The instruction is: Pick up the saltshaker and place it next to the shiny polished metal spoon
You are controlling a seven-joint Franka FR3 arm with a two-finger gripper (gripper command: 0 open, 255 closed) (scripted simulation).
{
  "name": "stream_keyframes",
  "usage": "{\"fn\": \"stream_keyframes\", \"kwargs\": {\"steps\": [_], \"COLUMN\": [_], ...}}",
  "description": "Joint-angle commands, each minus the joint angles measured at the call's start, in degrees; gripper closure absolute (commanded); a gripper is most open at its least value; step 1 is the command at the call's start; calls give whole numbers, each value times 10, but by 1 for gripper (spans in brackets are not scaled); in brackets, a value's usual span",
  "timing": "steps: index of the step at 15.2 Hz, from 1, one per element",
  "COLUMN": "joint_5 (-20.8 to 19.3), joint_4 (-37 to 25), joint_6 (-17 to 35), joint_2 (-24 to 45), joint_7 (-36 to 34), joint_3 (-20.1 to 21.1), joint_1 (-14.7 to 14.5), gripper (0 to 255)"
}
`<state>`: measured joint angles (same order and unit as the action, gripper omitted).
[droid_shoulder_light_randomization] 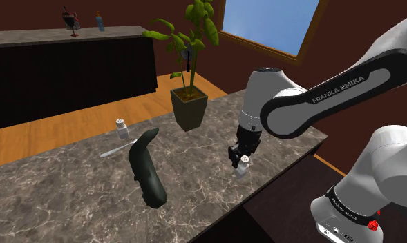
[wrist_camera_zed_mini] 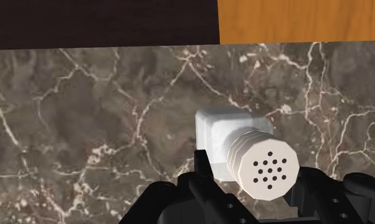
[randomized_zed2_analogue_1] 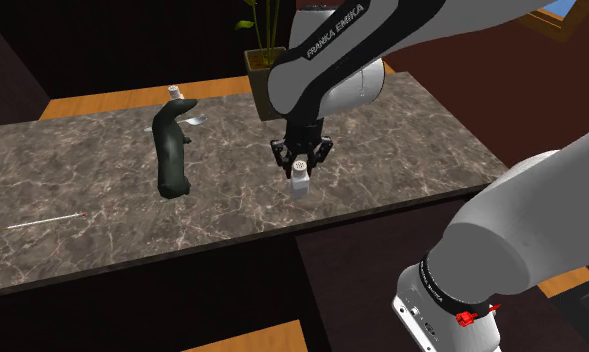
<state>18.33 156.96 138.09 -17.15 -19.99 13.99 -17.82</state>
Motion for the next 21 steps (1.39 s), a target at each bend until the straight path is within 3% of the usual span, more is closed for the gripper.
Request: {"fn": "stream_keyframes", "kwargs": {"steps": [1, 21], "joint_5": [-3, -28], "joint_4": [-5, -90], "joint_6": [-24, -211], "joint_2": [-18, -123], "joint_7": [-3, -29], "joint_3": [-2, -20], "joint_1": [1, 8], "gripper": [255, 255]}}
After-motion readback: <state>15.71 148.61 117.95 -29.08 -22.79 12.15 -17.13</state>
